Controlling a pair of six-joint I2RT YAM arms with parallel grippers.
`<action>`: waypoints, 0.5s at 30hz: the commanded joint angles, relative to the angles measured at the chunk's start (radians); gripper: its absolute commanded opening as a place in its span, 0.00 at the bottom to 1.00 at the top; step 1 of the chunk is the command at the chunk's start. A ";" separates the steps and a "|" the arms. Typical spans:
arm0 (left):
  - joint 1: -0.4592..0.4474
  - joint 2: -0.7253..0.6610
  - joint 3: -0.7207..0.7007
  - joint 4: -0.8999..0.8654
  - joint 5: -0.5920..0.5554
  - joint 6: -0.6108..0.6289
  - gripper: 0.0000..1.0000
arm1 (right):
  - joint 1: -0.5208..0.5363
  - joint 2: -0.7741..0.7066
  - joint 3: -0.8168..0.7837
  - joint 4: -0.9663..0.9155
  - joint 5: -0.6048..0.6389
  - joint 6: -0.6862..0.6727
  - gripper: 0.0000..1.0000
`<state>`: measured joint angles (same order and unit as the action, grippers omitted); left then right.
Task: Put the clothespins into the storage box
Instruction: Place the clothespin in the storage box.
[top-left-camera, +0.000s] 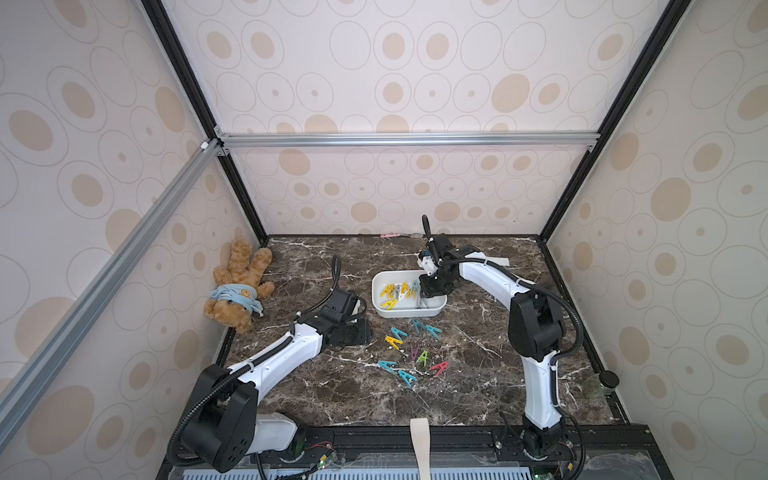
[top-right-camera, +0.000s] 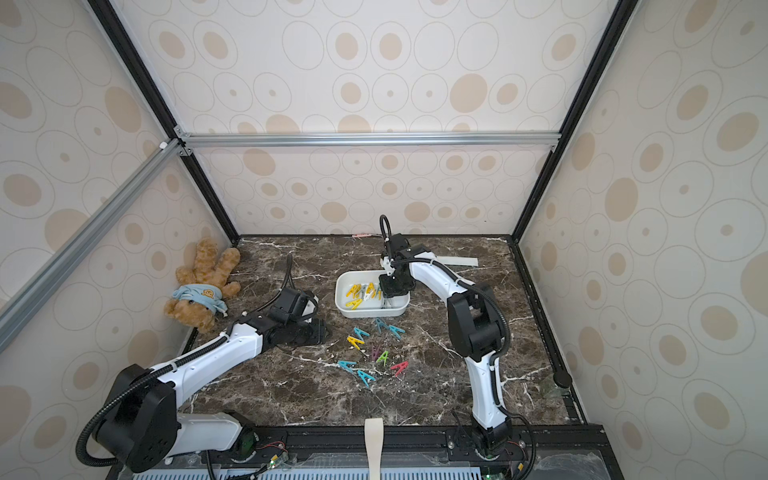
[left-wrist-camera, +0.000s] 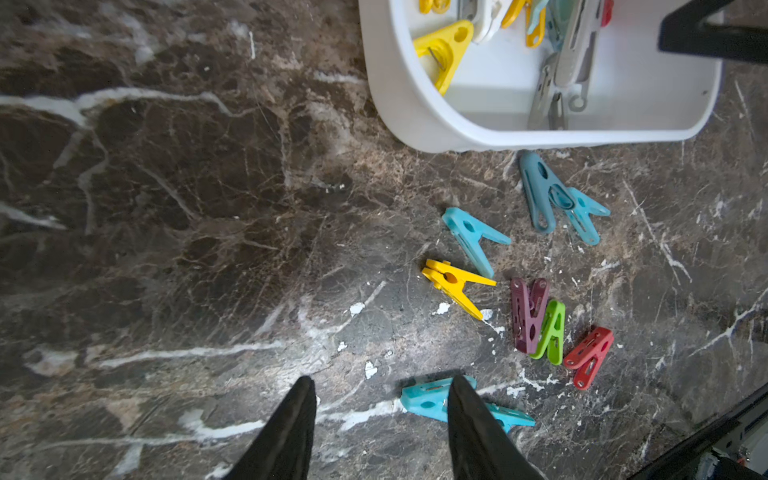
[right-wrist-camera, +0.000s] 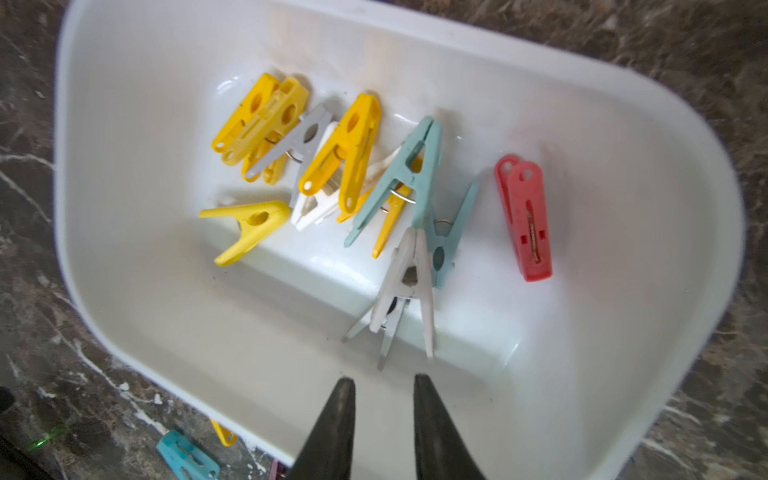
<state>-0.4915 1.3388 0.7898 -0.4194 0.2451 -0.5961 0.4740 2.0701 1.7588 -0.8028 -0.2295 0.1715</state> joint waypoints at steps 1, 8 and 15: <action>-0.059 0.033 0.041 -0.067 0.000 -0.033 0.51 | 0.015 -0.117 -0.069 0.036 -0.022 0.006 0.30; -0.217 0.067 0.056 -0.118 -0.009 -0.149 0.48 | 0.036 -0.366 -0.366 0.171 -0.047 0.031 0.31; -0.349 0.040 -0.002 -0.080 -0.034 -0.346 0.46 | 0.042 -0.450 -0.515 0.239 -0.079 0.046 0.32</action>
<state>-0.8124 1.3933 0.8036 -0.4934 0.2394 -0.8242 0.5106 1.6356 1.2774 -0.6155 -0.2886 0.2035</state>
